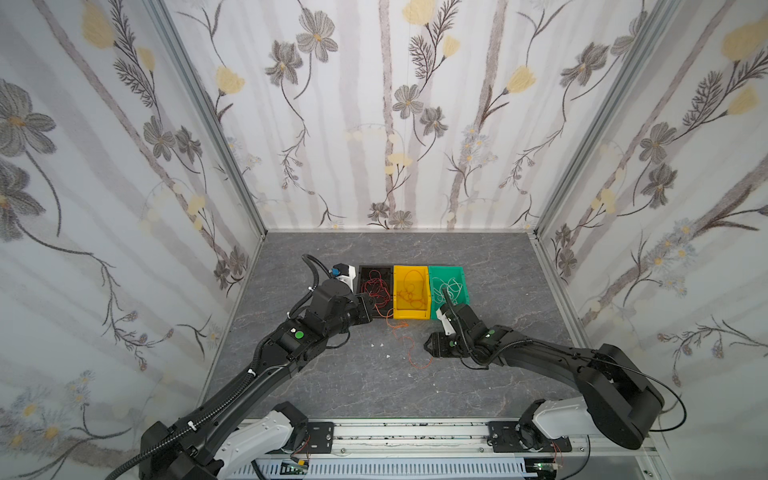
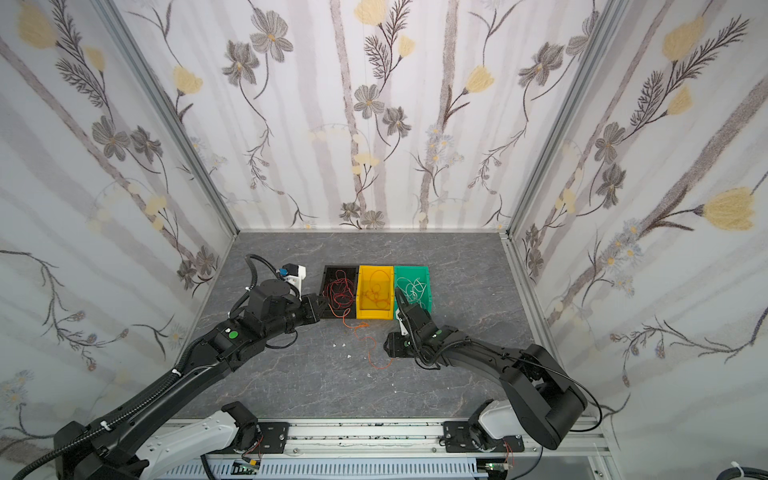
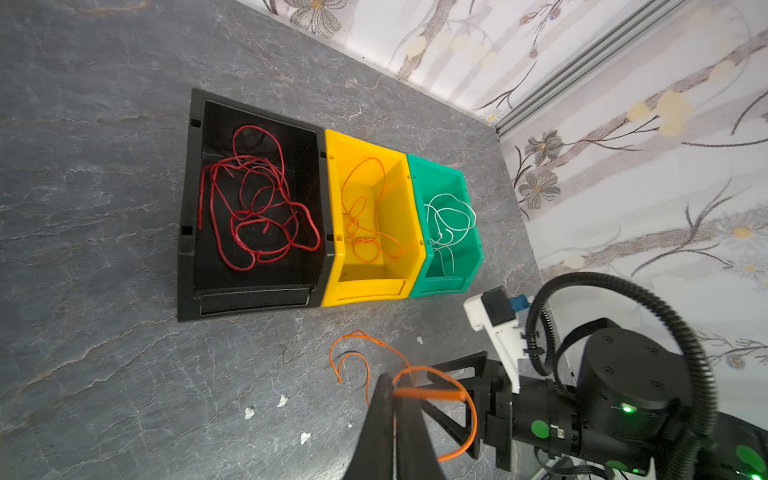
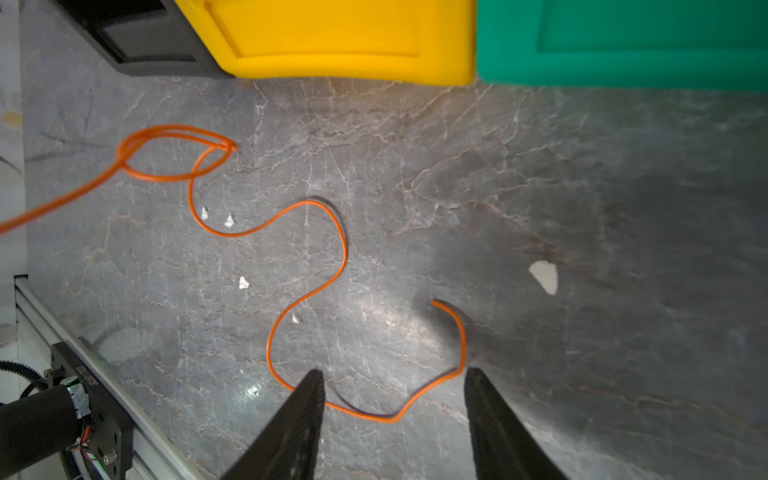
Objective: Untangle the cables
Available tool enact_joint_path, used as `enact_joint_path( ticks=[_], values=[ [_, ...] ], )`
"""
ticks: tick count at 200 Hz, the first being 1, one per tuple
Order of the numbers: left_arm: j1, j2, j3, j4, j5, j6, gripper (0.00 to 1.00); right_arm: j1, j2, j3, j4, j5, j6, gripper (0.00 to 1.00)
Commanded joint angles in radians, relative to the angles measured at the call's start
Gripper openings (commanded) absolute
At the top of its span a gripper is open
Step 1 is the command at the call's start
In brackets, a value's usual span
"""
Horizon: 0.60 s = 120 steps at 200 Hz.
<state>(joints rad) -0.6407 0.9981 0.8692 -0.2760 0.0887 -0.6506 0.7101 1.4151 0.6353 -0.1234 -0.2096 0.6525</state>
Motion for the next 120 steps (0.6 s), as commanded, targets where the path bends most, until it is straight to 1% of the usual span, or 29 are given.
enact_joint_path(
  ticks=[1,38,62,87,107,120],
  values=[
    [-0.004,0.000,0.032,0.016,-0.013,0.020,0.00,0.002,0.035,0.009,0.025,0.023,0.023,0.55],
    [-0.007,0.004,0.037,0.005,-0.018,0.023,0.00,0.029,0.078,0.032,-0.028,0.096,0.024,0.51],
    [-0.008,0.002,0.036,0.012,-0.020,0.022,0.00,0.037,0.120,0.044,-0.024,0.113,0.021,0.45],
    [-0.009,0.003,0.054,0.010,-0.015,0.023,0.00,0.040,0.165,0.049,0.007,0.089,0.030,0.25],
    [-0.009,0.017,0.078,0.012,0.004,0.026,0.00,0.042,0.176,0.045,0.047,0.065,0.044,0.13],
    [-0.009,0.025,0.092,0.015,0.014,0.026,0.00,0.042,0.181,0.044,0.061,0.065,0.050,0.07]
  ],
)
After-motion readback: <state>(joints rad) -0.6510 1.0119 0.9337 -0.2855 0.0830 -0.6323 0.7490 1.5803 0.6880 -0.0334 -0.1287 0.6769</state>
